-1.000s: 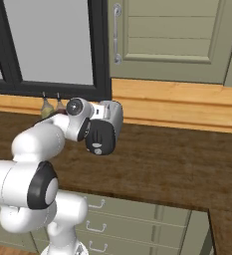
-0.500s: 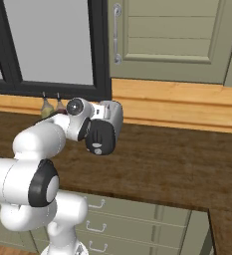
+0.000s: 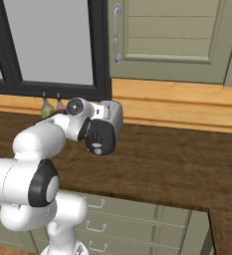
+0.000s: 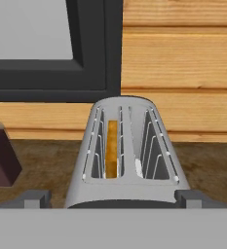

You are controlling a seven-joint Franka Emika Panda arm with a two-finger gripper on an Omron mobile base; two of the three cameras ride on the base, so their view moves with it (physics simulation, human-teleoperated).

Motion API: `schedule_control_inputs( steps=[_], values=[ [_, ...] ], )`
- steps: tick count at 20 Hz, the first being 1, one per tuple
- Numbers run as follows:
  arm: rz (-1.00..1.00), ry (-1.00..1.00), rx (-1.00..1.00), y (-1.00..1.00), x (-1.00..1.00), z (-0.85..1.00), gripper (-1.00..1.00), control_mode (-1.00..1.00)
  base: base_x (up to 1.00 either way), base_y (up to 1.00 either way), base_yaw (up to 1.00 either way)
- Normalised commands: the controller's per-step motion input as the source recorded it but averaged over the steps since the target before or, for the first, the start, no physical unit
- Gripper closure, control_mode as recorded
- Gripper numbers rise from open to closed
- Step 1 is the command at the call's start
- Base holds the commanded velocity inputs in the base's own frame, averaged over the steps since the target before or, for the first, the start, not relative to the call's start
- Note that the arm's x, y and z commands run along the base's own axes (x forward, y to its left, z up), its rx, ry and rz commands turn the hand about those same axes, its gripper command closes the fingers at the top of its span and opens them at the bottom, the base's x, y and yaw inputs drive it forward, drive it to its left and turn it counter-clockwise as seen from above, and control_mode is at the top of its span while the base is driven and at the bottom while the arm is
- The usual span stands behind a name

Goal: Start the toaster. Once the lever pops up, take the bread to the plate on the dining counter.

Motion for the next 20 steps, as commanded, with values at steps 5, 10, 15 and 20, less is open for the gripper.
schedule_control_inputs(
  steps=[5, 10, 15, 20],
  values=[
    [0.00, 0.00, 0.00, 0.00, 0.00, 0.00, -1.00, -1.00, 0.00, 0.00, 0.00],
    [0.00, 0.00, 0.00, 0.00, 0.00, 0.00, -1.00, -1.00, 0.00, 0.00, 0.00],
    [0.00, 0.00, 0.00, 0.00, 0.00, 0.00, -1.00, -1.00, 0.00, 0.00, 0.00],
    [0.00, 0.00, 0.00, 0.00, 0.00, 0.00, -1.00, -1.00, 0.00, 0.00, 0.00]
  ],
)
